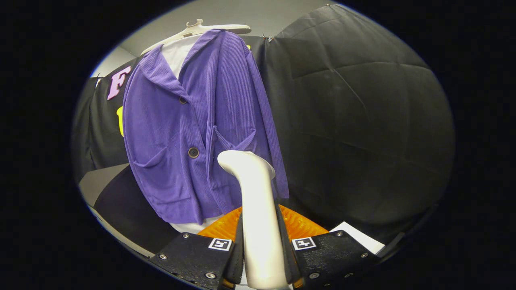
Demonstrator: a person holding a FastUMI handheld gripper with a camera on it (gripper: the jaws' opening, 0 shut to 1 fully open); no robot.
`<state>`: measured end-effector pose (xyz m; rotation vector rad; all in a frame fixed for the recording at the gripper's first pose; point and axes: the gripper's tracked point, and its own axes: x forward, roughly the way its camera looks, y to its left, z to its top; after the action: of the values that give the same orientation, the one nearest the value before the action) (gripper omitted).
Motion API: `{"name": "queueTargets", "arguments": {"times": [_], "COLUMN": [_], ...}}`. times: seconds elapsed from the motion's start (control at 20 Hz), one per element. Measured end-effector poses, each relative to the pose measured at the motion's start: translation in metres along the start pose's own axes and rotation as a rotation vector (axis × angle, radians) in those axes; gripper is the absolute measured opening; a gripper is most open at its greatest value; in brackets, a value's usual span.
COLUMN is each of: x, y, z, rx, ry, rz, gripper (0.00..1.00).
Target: Iron the clothes twice with a garment steamer, once on the left side and once on the right side.
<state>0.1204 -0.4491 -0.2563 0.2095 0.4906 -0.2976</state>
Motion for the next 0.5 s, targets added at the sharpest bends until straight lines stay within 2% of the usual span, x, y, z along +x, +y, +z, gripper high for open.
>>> {"name": "queueTargets", "arguments": {"times": [0.25, 0.5], "x": [-0.008, -0.041], "y": [0.016, 0.046], "z": [-0.038, -0.051], "rx": [-0.088, -0.082], "ry": [0.096, 0.102], "rz": [0.069, 0.141], "gripper": [0.40, 0.40]}}
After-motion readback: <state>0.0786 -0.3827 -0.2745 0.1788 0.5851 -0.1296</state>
